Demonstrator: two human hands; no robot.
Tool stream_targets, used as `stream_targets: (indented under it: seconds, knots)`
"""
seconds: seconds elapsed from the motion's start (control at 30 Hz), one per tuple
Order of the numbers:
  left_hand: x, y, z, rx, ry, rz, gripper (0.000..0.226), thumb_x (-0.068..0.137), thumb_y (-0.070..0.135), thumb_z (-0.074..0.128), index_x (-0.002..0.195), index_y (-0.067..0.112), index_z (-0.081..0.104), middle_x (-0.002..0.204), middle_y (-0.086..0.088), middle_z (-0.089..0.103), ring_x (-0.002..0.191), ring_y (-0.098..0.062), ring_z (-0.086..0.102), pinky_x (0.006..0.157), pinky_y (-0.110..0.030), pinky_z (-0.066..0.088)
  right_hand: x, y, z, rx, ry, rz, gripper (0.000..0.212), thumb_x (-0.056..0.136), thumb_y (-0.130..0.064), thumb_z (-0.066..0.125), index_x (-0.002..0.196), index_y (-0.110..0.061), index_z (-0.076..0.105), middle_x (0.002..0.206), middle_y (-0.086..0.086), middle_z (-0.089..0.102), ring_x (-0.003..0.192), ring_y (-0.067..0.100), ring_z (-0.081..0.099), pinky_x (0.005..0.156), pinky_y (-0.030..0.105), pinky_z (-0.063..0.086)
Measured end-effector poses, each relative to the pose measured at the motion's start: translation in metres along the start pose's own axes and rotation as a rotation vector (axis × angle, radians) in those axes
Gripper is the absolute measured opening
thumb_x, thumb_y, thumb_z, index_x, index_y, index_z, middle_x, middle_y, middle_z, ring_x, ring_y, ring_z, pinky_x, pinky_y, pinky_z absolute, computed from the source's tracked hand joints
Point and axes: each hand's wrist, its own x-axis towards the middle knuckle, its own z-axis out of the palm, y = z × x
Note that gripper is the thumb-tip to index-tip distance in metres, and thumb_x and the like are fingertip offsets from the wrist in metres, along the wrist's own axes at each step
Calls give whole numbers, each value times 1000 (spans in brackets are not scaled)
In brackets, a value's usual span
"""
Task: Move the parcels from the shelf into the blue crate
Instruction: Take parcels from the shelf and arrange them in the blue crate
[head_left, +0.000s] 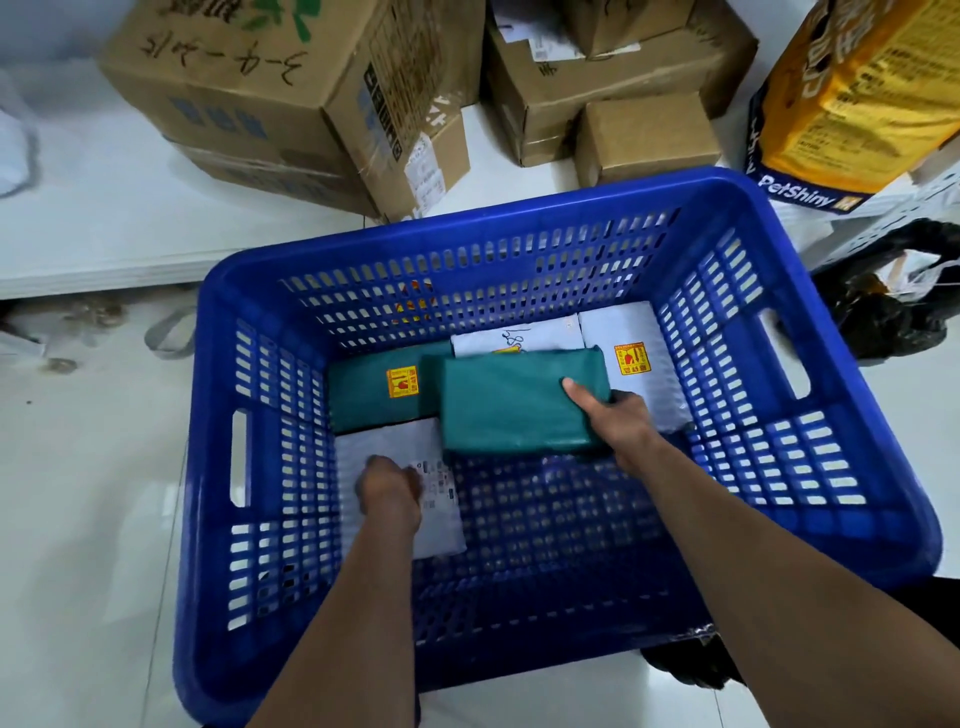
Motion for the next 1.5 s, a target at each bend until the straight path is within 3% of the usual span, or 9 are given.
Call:
stream_targets:
  seconds: [0.1, 0.27, 0.43, 0.63, 1.03, 1.23, 1.3, 1.4, 1.5]
  knots:
    - [4, -2, 18, 228, -47, 280, 29, 103, 36, 41, 93, 16, 60, 92, -3, 59, 86, -22, 53, 85, -33, 43, 3, 4, -5, -145, 23, -9, 60, 67, -53, 83, 106, -9, 68, 103, 3, 71, 93, 25, 67, 91, 40, 56]
    - [28, -33, 58, 353, -248, 273, 54, 98, 47, 50, 144, 18, 43, 138, -2, 51, 128, -29, 48, 108, -41, 38, 6, 18, 1, -170, 8, 14, 56, 72, -48, 81, 109, -8, 68, 102, 5, 68, 93, 24, 65, 89, 33, 54]
    - [56, -51, 66, 470, -197, 369, 57, 92, 22, 65, 144, 22, 42, 138, -6, 56, 124, -31, 53, 106, -46, 44, 25, 36, -3, -210, -30, 95, 63, 80, -52, 72, 120, -5, 62, 114, 8, 64, 102, 27, 61, 94, 35, 51]
    - [77, -60, 75, 473, -141, 398, 59, 85, 21, 74, 139, 18, 49, 132, -7, 61, 120, -31, 57, 102, -46, 48, 47, 44, 13, -353, 43, 122, 70, 87, -53, 64, 132, -2, 52, 130, 18, 58, 115, 35, 57, 96, 42, 50]
    - [73, -72, 100, 780, 14, 528, 49, 92, 31, 65, 130, 3, 54, 131, -19, 57, 128, -37, 48, 104, -39, 43, 46, 41, 56, -656, 393, -10, 64, 97, -10, 51, 149, 0, 15, 154, 20, 29, 135, 37, 40, 105, 48, 43]
    - [83, -69, 111, 838, 87, 509, 61, 91, 31, 65, 140, 3, 41, 132, -21, 58, 124, -39, 52, 102, -45, 45, 40, 29, 41, -964, 588, -326, 37, 83, -5, 54, 120, -2, 49, 120, 20, 55, 110, 36, 52, 93, 43, 41]
    - [81, -67, 114, 861, 128, 447, 63, 90, 37, 65, 137, 0, 45, 130, -22, 59, 121, -39, 54, 100, -44, 47, 51, 19, 26, -1040, 576, -265, 47, 91, -15, 48, 136, -8, 39, 138, 26, 41, 126, 40, 40, 106, 45, 32]
    - [71, -62, 116, 852, 155, 417, 54, 90, 37, 67, 121, -5, 58, 118, -22, 66, 111, -37, 62, 88, -41, 52, 65, 22, 11, -1096, 317, 43, 64, 102, -33, 30, 155, -27, -6, 159, 26, -8, 145, 48, 3, 118, 56, 11]
    - [62, -60, 123, 860, 124, 424, 46, 90, 32, 68, 113, -7, 62, 115, -24, 66, 111, -37, 62, 87, -38, 51, 69, 34, 8, -1115, 213, 63, 65, 103, -35, 25, 153, -31, -16, 158, 26, -17, 143, 54, -1, 115, 59, 18]
